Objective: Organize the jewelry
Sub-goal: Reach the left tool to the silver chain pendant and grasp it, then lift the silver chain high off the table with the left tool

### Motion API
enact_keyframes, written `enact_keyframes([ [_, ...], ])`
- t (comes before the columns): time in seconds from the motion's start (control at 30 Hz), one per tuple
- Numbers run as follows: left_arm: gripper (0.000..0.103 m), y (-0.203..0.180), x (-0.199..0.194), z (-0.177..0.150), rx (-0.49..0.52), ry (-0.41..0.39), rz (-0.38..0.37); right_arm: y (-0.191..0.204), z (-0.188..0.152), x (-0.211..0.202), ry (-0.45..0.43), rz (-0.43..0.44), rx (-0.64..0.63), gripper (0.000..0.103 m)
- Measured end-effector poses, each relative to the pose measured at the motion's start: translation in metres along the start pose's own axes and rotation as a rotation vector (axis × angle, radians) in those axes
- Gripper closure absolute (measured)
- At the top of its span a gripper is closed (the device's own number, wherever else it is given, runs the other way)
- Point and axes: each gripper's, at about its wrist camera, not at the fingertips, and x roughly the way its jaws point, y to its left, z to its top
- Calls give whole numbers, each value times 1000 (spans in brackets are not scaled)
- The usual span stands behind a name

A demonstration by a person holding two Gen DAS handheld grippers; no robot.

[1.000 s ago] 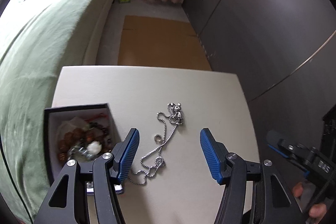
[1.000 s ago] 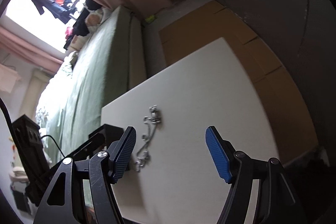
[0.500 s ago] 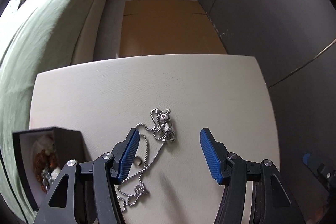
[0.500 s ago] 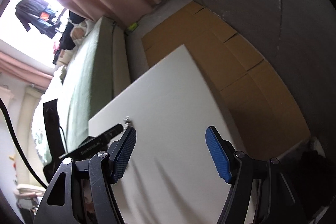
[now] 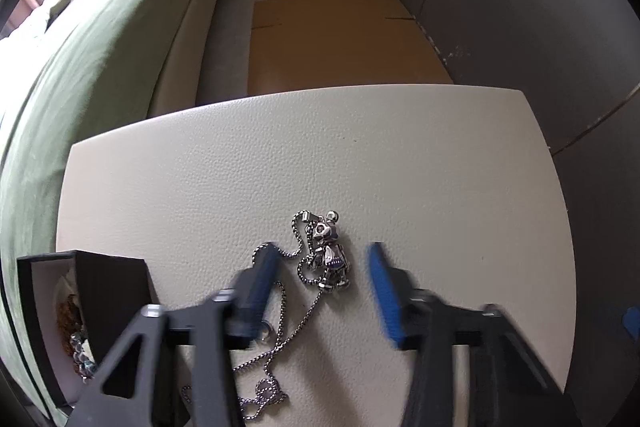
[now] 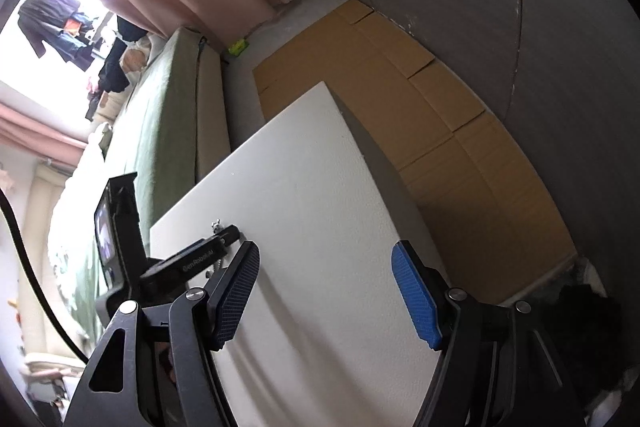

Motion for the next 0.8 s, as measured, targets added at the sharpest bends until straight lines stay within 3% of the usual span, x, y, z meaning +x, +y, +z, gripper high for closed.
enact_keyframes([
  [0.07,86,-2,-1,-2,15,9,-8,0,-2,-1,1,6,5,34],
  [0.33,87,2,-20,-14,34,-1,-68,6,-6,-5,0,11,-26,34],
  [0.57,88,10,-91,-10,71,-107,-97,14,-5,4,25,35,-36,34],
  [0.8,90,28,-167,-14,87,-222,-103,32,-11,13,53,113,-69,34],
])
